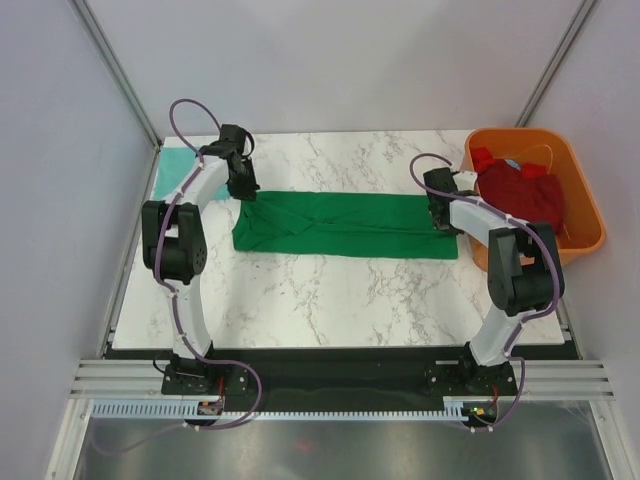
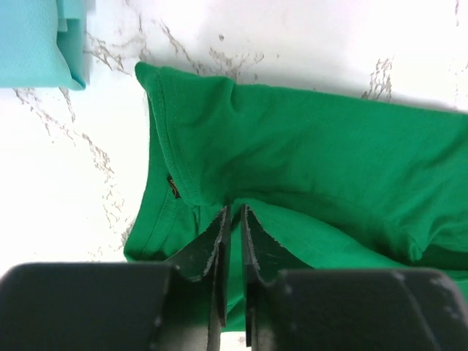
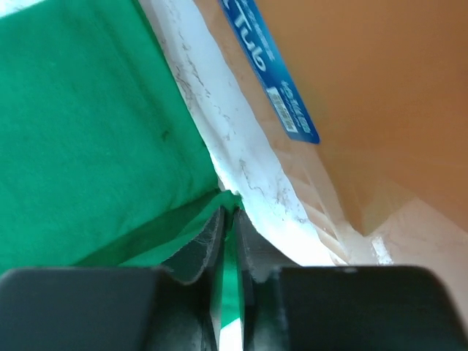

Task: Fold and stack the t-shirts
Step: Fold the tshirt

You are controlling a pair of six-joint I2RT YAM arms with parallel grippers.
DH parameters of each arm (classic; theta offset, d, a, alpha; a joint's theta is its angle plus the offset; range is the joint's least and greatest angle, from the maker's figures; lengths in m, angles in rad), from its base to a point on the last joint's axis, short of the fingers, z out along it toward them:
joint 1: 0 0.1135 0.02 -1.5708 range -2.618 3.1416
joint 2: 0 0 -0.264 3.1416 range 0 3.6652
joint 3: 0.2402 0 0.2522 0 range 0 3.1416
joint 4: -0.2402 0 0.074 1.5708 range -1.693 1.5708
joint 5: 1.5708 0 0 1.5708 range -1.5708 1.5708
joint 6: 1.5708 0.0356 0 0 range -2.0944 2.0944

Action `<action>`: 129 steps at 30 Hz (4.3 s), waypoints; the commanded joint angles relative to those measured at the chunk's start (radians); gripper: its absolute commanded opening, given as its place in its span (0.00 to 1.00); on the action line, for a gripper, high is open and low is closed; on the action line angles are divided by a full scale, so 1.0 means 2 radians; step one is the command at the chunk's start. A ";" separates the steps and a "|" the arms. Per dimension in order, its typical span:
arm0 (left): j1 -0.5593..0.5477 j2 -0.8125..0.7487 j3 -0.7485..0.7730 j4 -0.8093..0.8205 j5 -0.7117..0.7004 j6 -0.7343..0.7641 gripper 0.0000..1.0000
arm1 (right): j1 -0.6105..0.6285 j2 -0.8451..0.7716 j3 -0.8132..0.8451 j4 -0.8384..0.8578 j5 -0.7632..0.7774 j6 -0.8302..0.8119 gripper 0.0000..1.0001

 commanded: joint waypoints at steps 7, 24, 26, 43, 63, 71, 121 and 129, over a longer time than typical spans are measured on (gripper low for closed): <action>0.002 -0.033 0.036 -0.016 -0.005 0.015 0.41 | -0.003 -0.066 0.024 -0.011 -0.098 -0.029 0.39; -0.050 -0.151 -0.158 0.029 0.079 -0.024 0.43 | 0.009 -0.036 -0.021 0.018 -0.187 -0.042 0.18; -0.053 -0.166 -0.194 0.035 0.055 -0.022 0.45 | 0.010 -0.035 -0.027 0.013 -0.159 -0.042 0.18; -0.050 -0.241 -0.276 0.048 -0.056 -0.028 0.56 | 0.010 -0.027 -0.071 0.003 -0.063 -0.058 0.18; 0.121 -0.259 -0.395 0.151 0.226 -0.101 0.50 | 0.248 -0.033 0.073 0.206 -0.260 -0.224 0.48; 0.122 -0.232 -0.404 0.188 0.212 -0.103 0.47 | 0.306 0.089 0.153 0.224 -0.291 -0.274 0.56; 0.121 -0.206 -0.368 0.156 0.101 -0.068 0.40 | 0.325 0.202 0.219 0.257 -0.117 -0.312 0.00; 0.122 -0.206 -0.366 0.152 0.097 -0.066 0.41 | 0.297 0.188 0.213 0.255 -0.134 -0.290 0.00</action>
